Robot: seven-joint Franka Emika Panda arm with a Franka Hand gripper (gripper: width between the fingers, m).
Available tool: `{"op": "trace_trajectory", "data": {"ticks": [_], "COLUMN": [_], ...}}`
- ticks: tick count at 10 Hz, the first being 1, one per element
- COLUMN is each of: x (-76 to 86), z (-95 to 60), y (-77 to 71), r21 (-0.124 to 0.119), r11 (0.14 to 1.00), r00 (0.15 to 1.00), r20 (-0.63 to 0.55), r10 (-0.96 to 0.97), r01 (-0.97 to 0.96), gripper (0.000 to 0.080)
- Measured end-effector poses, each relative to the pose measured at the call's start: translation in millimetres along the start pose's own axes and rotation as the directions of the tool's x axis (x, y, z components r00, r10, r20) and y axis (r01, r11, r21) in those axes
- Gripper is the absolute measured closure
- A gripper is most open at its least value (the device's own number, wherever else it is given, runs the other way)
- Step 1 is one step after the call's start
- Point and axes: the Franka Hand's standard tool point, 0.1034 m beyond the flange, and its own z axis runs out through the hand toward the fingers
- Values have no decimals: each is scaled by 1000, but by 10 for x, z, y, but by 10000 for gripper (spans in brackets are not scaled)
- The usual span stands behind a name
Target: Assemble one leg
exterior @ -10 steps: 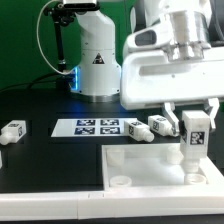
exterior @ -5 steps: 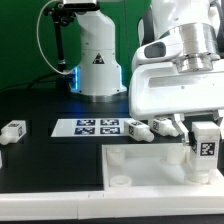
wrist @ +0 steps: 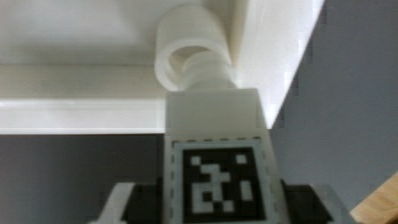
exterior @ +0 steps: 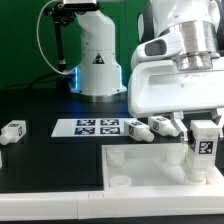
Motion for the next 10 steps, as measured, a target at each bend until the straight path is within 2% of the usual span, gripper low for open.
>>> {"op": "trace_trajectory", "data": {"ticks": [6, 8, 10], "x": [-58, -118, -105], "z": [56, 118, 131], "y": [42, 61, 66], "r21": [-6, -12, -15], "r11": [1000, 1000, 1000], "r00": [1000, 1000, 1000], "r20": [4, -1, -26], "r10": [-5, -8, -11], "r01": [5, 8, 10], "gripper": [515, 515, 515]}}
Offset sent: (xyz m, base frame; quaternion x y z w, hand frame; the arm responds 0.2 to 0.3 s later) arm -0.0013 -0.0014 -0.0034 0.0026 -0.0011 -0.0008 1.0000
